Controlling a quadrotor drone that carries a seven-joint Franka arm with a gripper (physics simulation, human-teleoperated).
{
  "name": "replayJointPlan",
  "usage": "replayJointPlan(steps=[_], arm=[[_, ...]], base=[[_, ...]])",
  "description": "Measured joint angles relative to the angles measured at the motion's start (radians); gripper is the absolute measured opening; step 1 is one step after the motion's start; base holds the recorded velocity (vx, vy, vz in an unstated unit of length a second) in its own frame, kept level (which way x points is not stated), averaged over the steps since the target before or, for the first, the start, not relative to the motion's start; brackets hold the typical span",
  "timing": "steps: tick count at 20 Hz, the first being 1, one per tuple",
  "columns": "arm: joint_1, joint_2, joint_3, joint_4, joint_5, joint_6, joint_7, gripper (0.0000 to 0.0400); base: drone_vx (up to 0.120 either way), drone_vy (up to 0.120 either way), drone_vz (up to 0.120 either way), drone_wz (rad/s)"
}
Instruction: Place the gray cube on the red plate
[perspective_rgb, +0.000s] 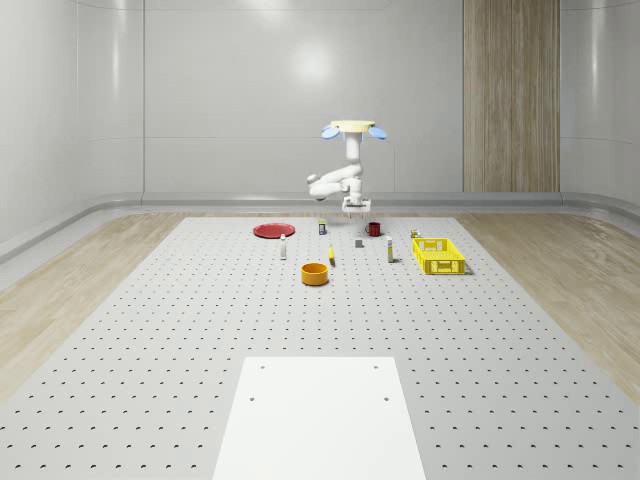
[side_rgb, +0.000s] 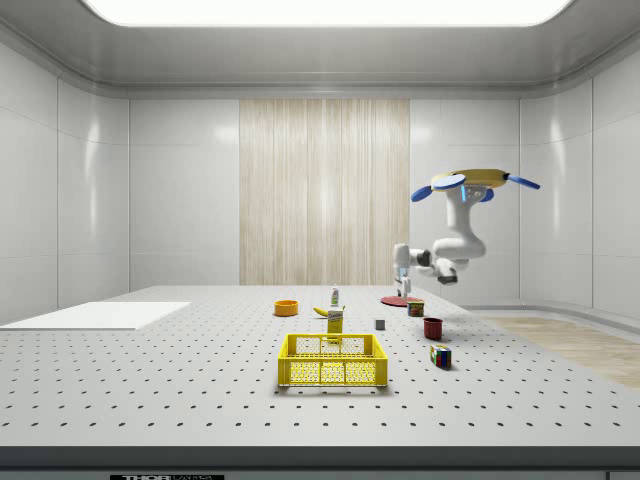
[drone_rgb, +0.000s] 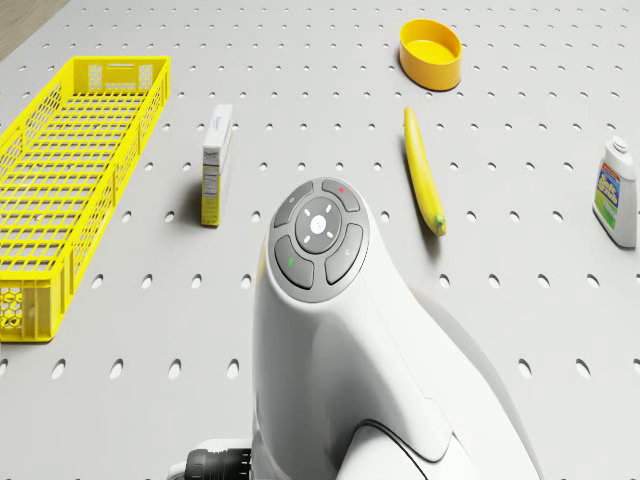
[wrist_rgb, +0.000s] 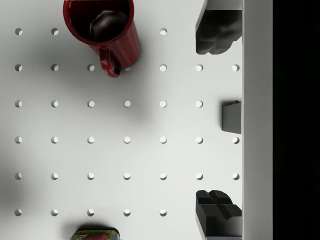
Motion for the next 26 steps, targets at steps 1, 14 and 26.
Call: replayJointPlan(steps=[1,14,26], arm=[[-0.002,-0.005,0.001,0.000,0.002,0.004,0.001,0.0400],[-0.020,-0.063,0.018,0.004,0.032,0.058,0.018,0.0400],[-0.033,-0.111,0.030,0.007,0.055,0.103,0.031,0.0400]], base=[[0.120,0.000,-0.120,0.000],[0.120,0.015,-0.071,0.000],[0.040,-0.013,-0.080,0.000]])
